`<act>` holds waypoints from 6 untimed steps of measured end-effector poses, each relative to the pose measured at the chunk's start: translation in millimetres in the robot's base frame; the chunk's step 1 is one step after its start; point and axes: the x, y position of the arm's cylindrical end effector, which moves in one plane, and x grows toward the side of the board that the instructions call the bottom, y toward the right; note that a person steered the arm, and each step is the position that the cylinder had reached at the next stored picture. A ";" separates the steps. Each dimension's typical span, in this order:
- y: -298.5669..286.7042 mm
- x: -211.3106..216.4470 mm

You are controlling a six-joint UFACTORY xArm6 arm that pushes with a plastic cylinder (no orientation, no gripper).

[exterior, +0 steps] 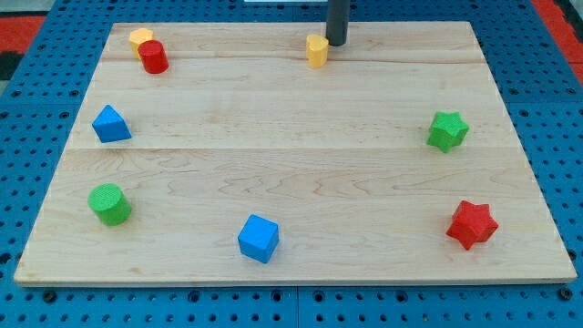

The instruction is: Push the yellow heart towards left

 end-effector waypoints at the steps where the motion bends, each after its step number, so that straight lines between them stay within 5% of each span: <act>1: 7.9 7.5; 4: -105.1 16.7; 6: -69.7 32.9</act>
